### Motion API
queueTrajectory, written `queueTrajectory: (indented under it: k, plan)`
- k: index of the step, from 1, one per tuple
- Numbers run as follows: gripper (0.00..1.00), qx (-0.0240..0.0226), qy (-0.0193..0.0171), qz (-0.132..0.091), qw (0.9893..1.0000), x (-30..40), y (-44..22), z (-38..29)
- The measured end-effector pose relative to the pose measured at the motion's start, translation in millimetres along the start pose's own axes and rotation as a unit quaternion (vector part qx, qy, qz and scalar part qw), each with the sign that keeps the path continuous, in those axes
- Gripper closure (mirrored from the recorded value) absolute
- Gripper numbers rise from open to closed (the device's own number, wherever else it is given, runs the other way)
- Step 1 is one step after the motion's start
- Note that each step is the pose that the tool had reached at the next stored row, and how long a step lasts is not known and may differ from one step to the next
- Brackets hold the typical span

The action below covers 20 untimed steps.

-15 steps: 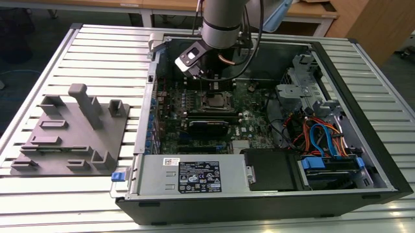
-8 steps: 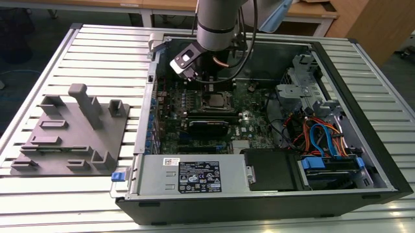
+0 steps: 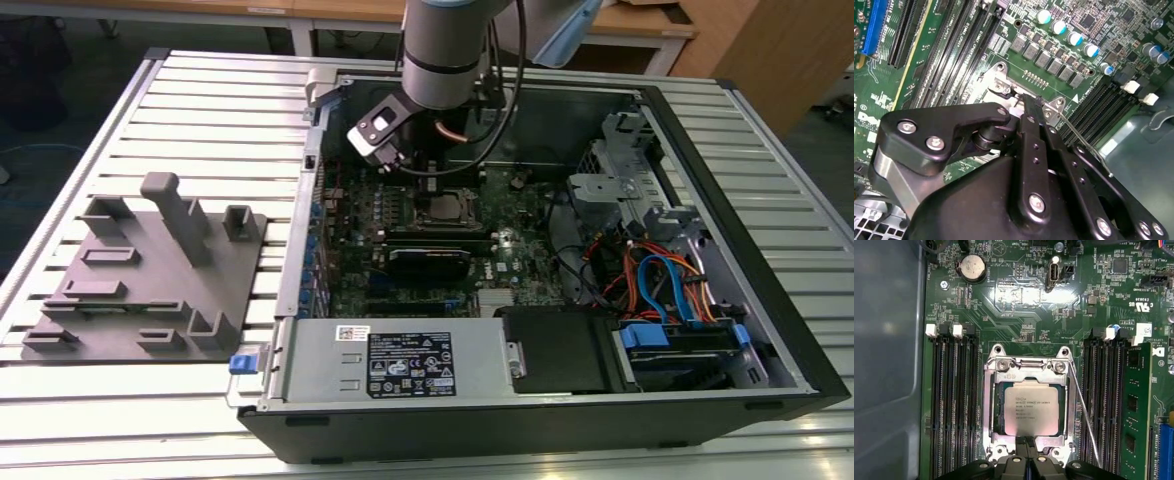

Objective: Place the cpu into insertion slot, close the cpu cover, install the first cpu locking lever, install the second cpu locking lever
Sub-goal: 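Close the cpu cover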

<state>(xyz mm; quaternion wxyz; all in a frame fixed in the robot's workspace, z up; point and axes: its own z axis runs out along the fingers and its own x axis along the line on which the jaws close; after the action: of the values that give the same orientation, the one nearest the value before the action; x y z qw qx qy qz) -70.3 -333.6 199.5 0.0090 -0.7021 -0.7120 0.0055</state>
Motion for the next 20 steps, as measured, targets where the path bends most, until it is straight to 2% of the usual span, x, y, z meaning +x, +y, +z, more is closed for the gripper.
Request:
queueTrajectory:
  k: [20]
  plan:
    - [0.9, 0.0003, 0.0001, 0.0, 1.0, 0.1, -1.3, -2.3]
